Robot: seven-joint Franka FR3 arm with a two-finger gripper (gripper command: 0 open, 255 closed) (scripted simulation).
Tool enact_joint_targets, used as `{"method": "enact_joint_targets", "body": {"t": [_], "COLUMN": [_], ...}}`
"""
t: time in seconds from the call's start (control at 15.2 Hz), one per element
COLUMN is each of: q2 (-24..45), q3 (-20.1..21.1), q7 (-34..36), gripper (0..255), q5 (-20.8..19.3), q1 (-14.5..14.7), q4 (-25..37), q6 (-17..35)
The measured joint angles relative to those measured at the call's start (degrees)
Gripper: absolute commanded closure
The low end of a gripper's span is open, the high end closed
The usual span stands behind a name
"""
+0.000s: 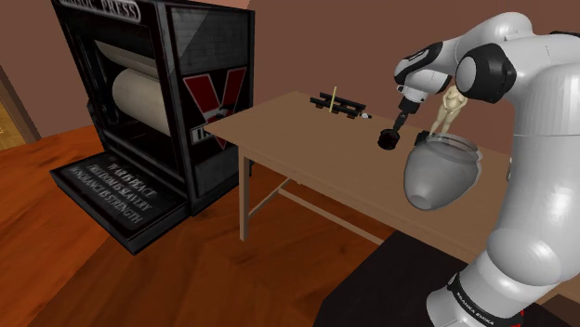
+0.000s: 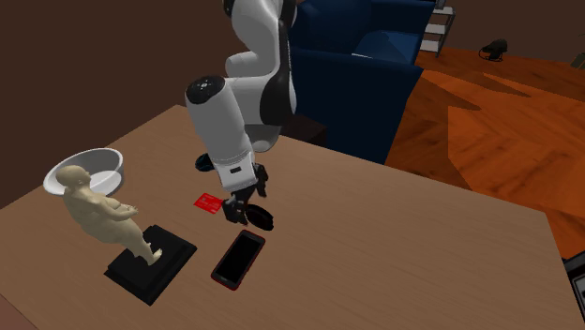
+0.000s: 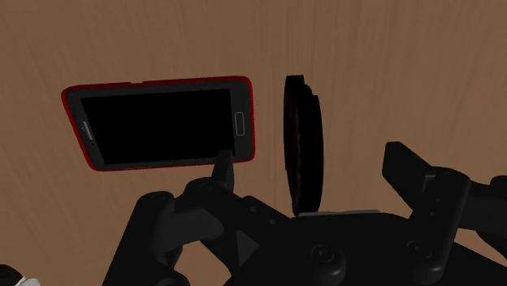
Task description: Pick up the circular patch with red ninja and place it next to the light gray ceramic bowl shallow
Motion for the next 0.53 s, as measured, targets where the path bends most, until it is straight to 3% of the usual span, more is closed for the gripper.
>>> {"method": "enact_joint_targets", "body": {"t": [0.53], "q2": [0.4], "q3": [0.2], "q7": [-0.3], "gripper": [0], "q5": [0.4], "q1": [0.0], "q4": [-0.7], "q6": [1.1]}}
